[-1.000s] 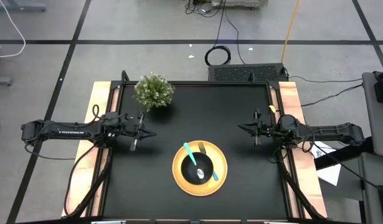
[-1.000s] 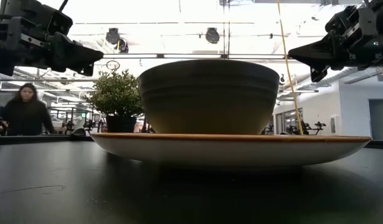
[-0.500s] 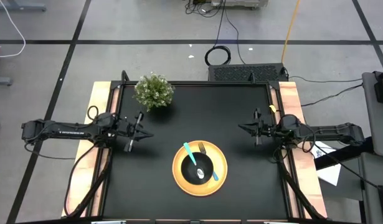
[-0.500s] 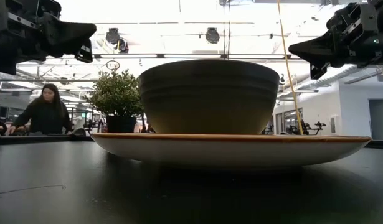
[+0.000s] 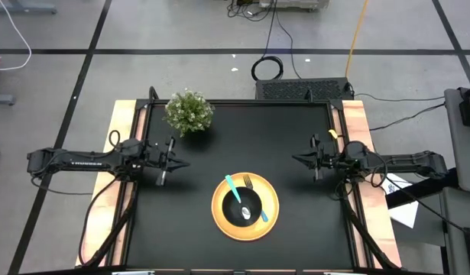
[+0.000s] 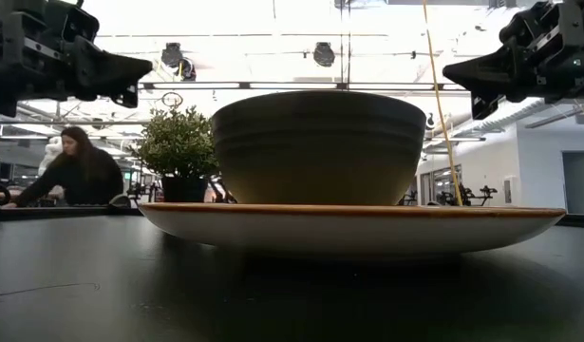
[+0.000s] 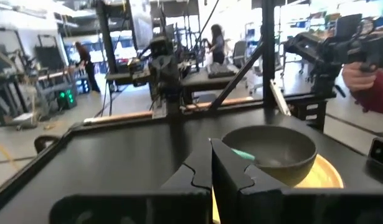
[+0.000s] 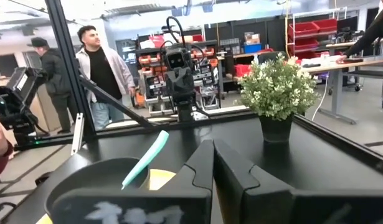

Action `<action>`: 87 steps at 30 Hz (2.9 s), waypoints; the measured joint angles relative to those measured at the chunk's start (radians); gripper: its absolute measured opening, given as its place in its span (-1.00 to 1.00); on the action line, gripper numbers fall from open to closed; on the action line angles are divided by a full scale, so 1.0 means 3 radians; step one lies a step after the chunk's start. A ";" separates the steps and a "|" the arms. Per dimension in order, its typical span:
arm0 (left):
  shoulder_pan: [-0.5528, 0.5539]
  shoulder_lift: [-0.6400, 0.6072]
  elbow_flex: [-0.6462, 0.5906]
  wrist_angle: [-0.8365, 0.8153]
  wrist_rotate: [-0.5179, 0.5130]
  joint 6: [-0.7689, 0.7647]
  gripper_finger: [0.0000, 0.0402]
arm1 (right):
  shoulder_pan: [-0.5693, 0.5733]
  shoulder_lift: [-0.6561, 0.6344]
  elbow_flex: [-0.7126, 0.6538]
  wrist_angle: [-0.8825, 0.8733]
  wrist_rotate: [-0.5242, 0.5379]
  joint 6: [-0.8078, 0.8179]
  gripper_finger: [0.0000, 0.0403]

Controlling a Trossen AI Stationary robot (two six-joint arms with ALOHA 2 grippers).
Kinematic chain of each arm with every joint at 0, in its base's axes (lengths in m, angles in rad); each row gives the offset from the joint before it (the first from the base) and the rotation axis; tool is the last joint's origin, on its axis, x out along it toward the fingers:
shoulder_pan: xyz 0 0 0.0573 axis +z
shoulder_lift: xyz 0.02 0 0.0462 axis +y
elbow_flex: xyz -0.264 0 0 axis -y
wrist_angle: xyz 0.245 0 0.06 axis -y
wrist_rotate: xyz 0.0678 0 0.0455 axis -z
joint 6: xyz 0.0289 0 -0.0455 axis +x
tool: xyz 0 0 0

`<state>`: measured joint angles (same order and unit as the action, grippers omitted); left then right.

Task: Set table place
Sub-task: Return to Home Position

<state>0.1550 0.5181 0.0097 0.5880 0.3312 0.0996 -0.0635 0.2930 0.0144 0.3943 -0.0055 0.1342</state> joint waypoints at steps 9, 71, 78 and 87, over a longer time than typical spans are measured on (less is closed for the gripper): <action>0.0000 -0.0035 0.0000 -0.0056 -0.0064 -0.0030 -1.00 | 0.0000 0.0000 0.0001 -0.0008 0.0001 -0.0013 -1.00; 0.0000 -0.0026 0.0001 -0.0039 -0.0068 -0.0186 -0.87 | -0.0001 0.0001 0.0000 -0.0010 0.0017 0.0037 -1.00; 0.0002 -0.0026 0.0001 -0.0039 -0.0068 -0.0186 -0.87 | -0.0001 0.0001 0.0001 -0.0010 0.0017 0.0035 -1.00; 0.0002 -0.0026 0.0001 -0.0040 -0.0068 -0.0186 -0.87 | -0.0001 0.0001 0.0000 -0.0010 0.0018 0.0036 -1.00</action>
<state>0.1555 0.5102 0.0101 0.5758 0.3107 0.0437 -0.0639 0.2932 0.0144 0.3912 -0.0002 0.1451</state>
